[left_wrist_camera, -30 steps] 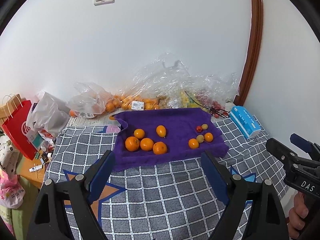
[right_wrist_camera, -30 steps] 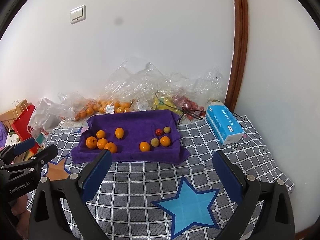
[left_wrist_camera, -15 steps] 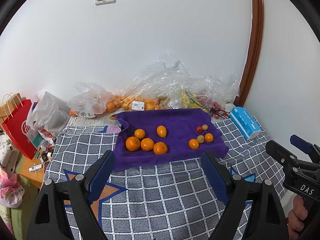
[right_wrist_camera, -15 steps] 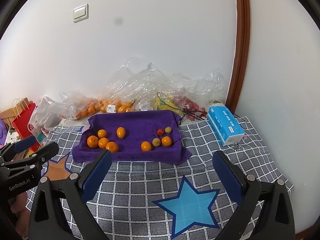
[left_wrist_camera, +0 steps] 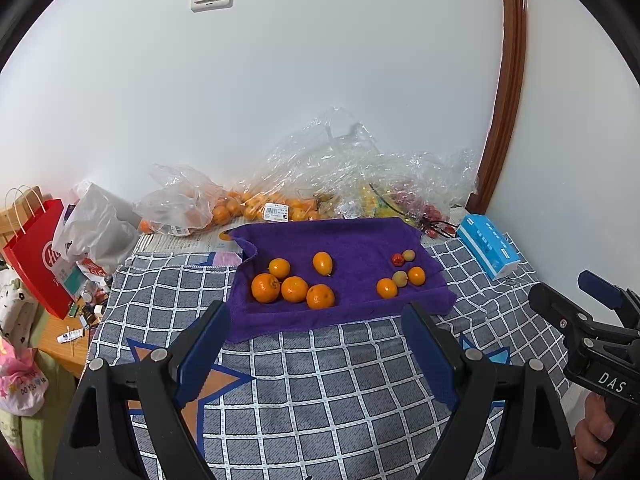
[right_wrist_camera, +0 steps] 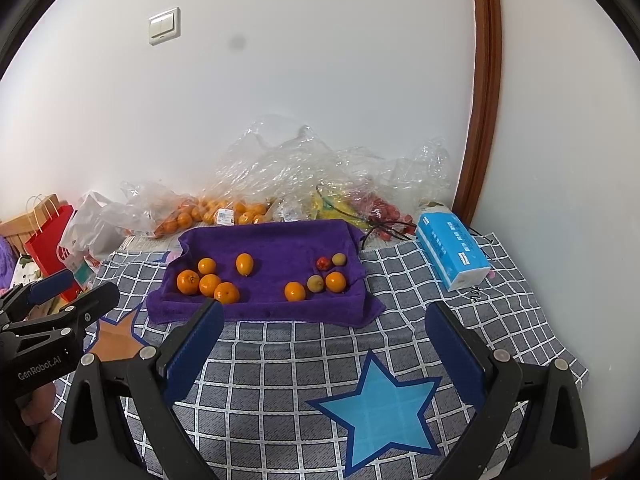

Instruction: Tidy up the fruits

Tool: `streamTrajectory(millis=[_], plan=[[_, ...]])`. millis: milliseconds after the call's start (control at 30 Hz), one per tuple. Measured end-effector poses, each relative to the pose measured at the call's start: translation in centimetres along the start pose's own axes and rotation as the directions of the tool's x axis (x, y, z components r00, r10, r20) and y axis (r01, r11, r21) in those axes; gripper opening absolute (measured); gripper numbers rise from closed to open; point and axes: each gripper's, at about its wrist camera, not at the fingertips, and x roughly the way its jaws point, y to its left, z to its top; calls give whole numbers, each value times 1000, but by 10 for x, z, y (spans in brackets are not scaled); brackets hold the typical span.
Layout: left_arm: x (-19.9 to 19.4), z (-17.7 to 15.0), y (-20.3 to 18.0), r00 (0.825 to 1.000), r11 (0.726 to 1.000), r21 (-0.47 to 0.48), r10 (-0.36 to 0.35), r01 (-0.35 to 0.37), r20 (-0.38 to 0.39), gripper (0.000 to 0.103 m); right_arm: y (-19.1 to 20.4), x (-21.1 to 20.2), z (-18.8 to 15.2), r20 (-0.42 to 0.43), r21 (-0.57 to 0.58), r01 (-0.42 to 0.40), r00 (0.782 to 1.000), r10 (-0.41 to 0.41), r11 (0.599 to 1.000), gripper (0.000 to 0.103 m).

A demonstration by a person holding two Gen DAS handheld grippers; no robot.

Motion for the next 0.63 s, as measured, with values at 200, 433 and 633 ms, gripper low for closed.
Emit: streamTrajectory(millis=[200,433,633], plan=[[-2,1,0,1000,1000,-3,2,-2,1,87,0,0,0,0,0,-1,1000,1,1000,99],[-2,0,0,1000,1000,-1,1,-1,1,87,2,-1,-1,1,1,-3,1000,3,1000,99],[-2,2,-2,1000,1000,11,16,-16,5,87,2,2,0,-4,-1,-9,1000,9,1000,99]])
